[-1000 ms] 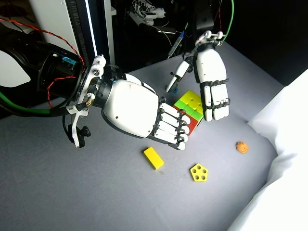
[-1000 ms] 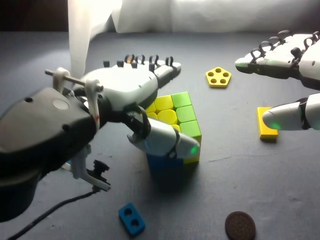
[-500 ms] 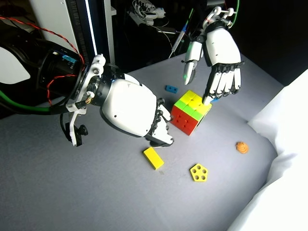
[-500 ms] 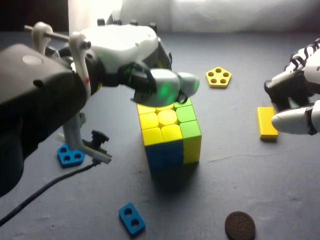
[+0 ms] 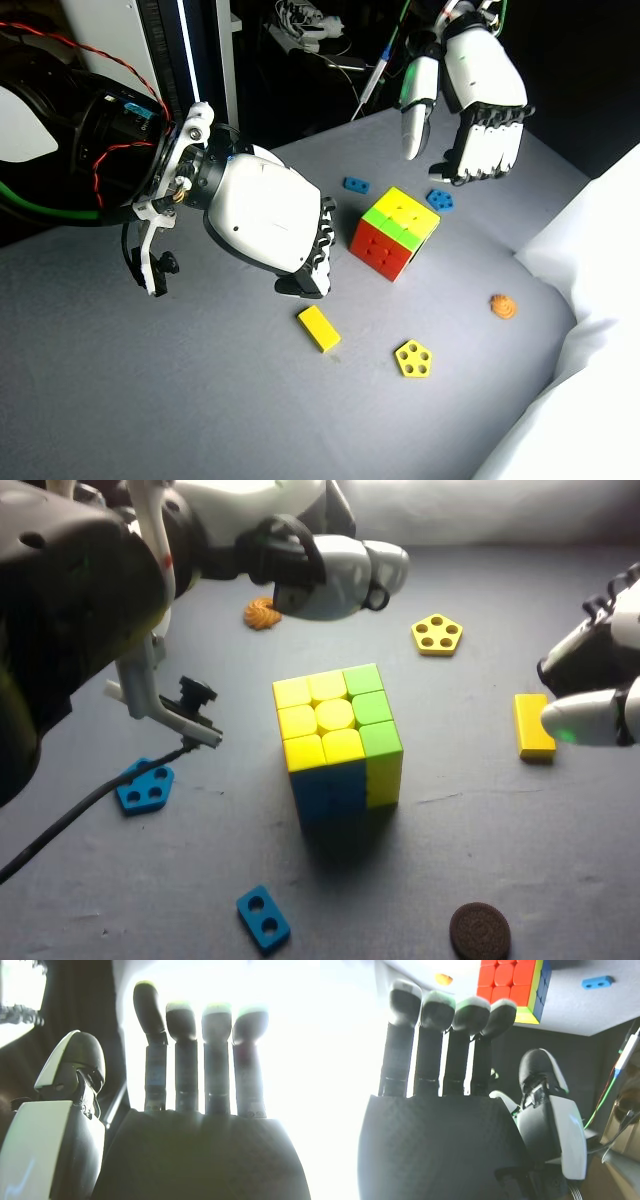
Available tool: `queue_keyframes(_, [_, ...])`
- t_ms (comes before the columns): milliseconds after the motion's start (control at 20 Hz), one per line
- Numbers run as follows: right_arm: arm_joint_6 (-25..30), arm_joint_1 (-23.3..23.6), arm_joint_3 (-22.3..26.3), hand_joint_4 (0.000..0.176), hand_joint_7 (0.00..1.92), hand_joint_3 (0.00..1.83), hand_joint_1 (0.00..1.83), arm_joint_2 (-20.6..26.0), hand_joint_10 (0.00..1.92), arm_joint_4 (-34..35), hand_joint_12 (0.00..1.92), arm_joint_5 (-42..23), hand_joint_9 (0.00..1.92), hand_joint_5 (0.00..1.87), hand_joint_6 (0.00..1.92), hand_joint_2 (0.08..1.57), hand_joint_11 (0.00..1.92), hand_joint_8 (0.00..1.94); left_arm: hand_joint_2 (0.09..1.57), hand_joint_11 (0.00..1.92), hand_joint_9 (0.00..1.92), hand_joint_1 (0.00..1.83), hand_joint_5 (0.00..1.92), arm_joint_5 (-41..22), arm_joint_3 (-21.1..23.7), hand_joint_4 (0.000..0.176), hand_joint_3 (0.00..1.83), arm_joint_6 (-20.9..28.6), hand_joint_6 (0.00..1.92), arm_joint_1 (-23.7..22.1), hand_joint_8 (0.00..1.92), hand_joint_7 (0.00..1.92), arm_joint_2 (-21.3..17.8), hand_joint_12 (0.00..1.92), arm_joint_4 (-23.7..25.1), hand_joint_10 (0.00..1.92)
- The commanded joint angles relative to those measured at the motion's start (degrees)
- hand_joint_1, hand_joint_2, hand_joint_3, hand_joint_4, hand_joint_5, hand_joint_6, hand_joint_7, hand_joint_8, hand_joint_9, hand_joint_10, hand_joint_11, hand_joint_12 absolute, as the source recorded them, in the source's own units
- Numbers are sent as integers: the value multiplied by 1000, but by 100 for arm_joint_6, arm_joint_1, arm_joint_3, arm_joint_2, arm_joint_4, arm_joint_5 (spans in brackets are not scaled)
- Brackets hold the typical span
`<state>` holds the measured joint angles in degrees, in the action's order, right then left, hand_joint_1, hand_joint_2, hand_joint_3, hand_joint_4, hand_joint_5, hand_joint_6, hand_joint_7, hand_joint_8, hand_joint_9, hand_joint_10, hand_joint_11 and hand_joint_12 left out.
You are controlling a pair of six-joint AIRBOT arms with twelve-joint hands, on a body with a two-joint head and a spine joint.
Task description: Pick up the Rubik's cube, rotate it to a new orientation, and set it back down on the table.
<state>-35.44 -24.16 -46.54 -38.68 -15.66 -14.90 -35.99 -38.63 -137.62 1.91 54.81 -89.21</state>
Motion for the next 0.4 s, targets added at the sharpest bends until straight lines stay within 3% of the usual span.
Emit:
queue_keyframes(0, [99,61,-12,0,921,0,51,66,1869,72,1921,-858,841,784,1522,1330,770,1633,1432,638,734,42,738,-68,-10,0,2,-14,1347,-100,1863,748,-48,1921,255,1921])
queue_keyframes(100, [109,7,-21,0,920,0,60,124,1852,29,1921,-1419,834,784,1516,1322,743,1614,1441,633,725,21,717,-68,-17,0,3,-15,1349,-167,1856,741,-48,1921,237,1921])
queue_keyframes(200, [151,-112,-31,0,908,4,60,175,1855,-57,1921,-1995,829,768,1514,1339,703,1599,1436,614,745,50,687,-69,-22,0,0,-37,1468,-227,1833,770,-48,1921,219,1920])
queue_keyframes(350, [492,-136,-34,0,898,10,4,191,1865,-540,1921,-2046,824,747,1534,1371,725,1578,1422,614,723,64,668,-69,-21,0,0,-181,1422,-284,1841,739,-48,1921,100,1921])
